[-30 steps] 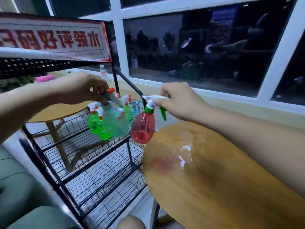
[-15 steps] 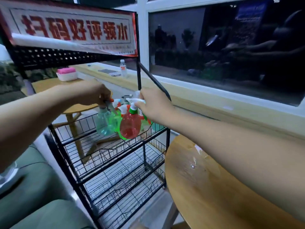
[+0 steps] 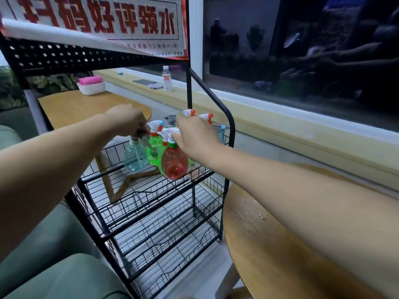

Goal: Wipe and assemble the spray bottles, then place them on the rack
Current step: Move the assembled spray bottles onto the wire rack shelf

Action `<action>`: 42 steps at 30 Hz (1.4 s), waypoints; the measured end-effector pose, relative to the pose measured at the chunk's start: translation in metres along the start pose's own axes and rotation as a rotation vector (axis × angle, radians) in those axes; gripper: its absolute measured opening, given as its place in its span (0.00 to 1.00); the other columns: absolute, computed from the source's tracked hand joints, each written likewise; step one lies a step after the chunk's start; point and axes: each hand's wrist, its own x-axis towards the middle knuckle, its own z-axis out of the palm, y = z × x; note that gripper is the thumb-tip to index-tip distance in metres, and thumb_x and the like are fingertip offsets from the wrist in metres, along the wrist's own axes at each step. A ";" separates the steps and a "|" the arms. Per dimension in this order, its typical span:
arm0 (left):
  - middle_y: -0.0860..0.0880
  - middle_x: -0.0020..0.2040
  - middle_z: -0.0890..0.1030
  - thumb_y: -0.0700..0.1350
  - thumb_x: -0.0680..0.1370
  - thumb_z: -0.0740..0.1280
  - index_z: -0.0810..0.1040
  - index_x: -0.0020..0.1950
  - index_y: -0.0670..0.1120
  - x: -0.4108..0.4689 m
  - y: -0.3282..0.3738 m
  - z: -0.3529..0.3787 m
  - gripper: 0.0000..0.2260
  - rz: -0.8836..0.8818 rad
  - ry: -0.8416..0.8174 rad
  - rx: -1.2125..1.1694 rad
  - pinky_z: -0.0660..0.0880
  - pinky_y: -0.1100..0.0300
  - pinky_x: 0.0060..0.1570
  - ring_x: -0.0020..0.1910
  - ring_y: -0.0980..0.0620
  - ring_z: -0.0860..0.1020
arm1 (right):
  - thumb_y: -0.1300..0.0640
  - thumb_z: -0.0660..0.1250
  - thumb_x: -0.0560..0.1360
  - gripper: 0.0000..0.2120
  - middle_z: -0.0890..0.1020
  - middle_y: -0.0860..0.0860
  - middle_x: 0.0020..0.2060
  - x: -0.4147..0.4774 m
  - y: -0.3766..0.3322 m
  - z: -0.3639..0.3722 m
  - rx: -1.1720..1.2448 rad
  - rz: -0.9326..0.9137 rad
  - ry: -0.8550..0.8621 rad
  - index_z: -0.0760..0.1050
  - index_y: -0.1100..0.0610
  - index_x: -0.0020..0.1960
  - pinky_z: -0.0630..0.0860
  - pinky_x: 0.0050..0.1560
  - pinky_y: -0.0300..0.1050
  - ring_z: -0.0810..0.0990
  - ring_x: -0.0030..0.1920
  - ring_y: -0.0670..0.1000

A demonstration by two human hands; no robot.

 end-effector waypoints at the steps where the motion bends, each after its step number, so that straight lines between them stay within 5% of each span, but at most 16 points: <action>1: 0.53 0.36 0.78 0.48 0.75 0.80 0.83 0.45 0.54 0.000 -0.003 0.002 0.06 -0.014 0.012 -0.009 0.69 0.60 0.31 0.37 0.50 0.77 | 0.51 0.67 0.84 0.12 0.82 0.60 0.53 0.002 0.000 0.004 -0.013 0.000 -0.010 0.75 0.59 0.61 0.71 0.42 0.52 0.81 0.53 0.65; 5: 0.52 0.38 0.79 0.44 0.76 0.78 0.84 0.48 0.53 0.002 -0.016 0.011 0.05 -0.045 0.066 -0.012 0.76 0.57 0.35 0.38 0.48 0.78 | 0.57 0.68 0.83 0.10 0.83 0.59 0.52 0.003 0.003 0.024 -0.086 0.021 -0.076 0.74 0.59 0.62 0.70 0.40 0.51 0.83 0.51 0.64; 9: 0.51 0.39 0.79 0.43 0.76 0.77 0.85 0.49 0.52 0.004 -0.020 0.017 0.05 -0.036 0.086 0.000 0.72 0.59 0.31 0.38 0.48 0.78 | 0.59 0.67 0.83 0.14 0.84 0.59 0.51 -0.001 0.013 0.038 -0.118 0.071 -0.073 0.74 0.61 0.67 0.68 0.39 0.50 0.84 0.50 0.63; 17: 0.48 0.54 0.80 0.47 0.71 0.83 0.81 0.63 0.51 0.002 -0.024 0.018 0.22 0.000 0.036 -0.088 0.78 0.54 0.44 0.51 0.45 0.78 | 0.44 0.64 0.85 0.21 0.83 0.56 0.53 -0.009 0.019 0.029 -0.144 0.004 -0.070 0.71 0.58 0.70 0.69 0.39 0.50 0.83 0.51 0.62; 23: 0.47 0.61 0.80 0.41 0.71 0.80 0.78 0.67 0.52 -0.022 -0.004 -0.012 0.26 0.056 0.201 -0.070 0.79 0.46 0.50 0.55 0.44 0.76 | 0.41 0.64 0.84 0.20 0.81 0.53 0.59 -0.032 0.025 -0.002 -0.054 -0.011 -0.066 0.73 0.55 0.67 0.69 0.41 0.51 0.80 0.55 0.58; 28: 0.48 0.65 0.79 0.47 0.74 0.79 0.78 0.69 0.54 -0.048 0.056 -0.047 0.25 0.173 0.263 -0.182 0.69 0.48 0.54 0.60 0.42 0.77 | 0.40 0.64 0.83 0.17 0.79 0.48 0.54 -0.077 0.047 -0.046 -0.030 0.038 -0.044 0.73 0.52 0.61 0.78 0.46 0.53 0.79 0.56 0.55; 33: 0.51 0.64 0.79 0.47 0.74 0.80 0.79 0.67 0.53 -0.071 0.145 -0.080 0.22 0.378 0.325 -0.373 0.76 0.52 0.52 0.52 0.49 0.78 | 0.36 0.66 0.81 0.20 0.82 0.47 0.54 -0.149 0.092 -0.105 -0.044 0.180 -0.007 0.75 0.50 0.63 0.80 0.52 0.54 0.80 0.55 0.53; 42: 0.53 0.60 0.81 0.52 0.77 0.77 0.80 0.65 0.53 -0.096 0.334 -0.130 0.17 0.720 0.342 -0.535 0.77 0.55 0.57 0.57 0.52 0.80 | 0.37 0.67 0.80 0.18 0.83 0.44 0.51 -0.302 0.169 -0.205 -0.139 0.510 0.028 0.78 0.48 0.61 0.80 0.53 0.51 0.82 0.53 0.51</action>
